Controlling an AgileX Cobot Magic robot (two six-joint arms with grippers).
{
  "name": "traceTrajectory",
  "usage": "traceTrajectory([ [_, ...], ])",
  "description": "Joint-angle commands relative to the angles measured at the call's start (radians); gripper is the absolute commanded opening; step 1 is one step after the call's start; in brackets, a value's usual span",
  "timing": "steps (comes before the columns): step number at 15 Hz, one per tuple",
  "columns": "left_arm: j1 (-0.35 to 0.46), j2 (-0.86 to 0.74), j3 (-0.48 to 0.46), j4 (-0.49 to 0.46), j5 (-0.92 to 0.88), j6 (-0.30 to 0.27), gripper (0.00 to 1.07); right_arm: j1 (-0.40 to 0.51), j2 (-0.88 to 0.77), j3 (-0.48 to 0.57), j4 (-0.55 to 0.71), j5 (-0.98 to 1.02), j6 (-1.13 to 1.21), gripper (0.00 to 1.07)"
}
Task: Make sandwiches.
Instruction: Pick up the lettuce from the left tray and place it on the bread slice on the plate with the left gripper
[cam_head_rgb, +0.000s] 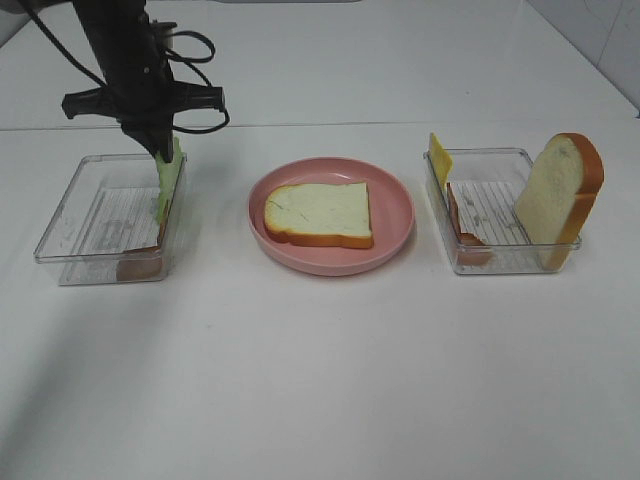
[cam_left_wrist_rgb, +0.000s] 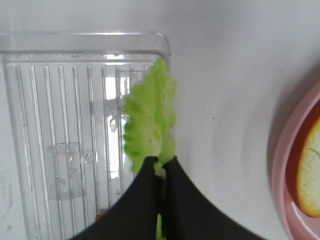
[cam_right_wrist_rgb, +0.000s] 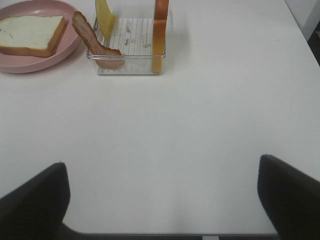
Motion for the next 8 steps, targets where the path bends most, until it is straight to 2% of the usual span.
traceTrajectory([
  [1, -0.002, -0.002, -0.092, -0.004, 0.094, -0.002, 0.0, -0.004, -0.03, 0.004, -0.005, -0.004, -0.004, 0.99],
  [5, -0.046, -0.019, -0.281, -0.081, 0.119, 0.001, 0.0, -0.004, -0.03, 0.004, -0.005, -0.004, -0.004, 0.99],
  [7, -0.073, -0.019, -0.3, -0.095, 0.092, 0.001, 0.0, -0.004, -0.03, 0.004, -0.005, -0.004, -0.004, 0.99],
  [8, -0.099, -0.016, -0.3, -0.145, 0.049, -0.002, 0.0, -0.004, -0.03, 0.004, -0.005, -0.004, -0.004, 0.99],
])
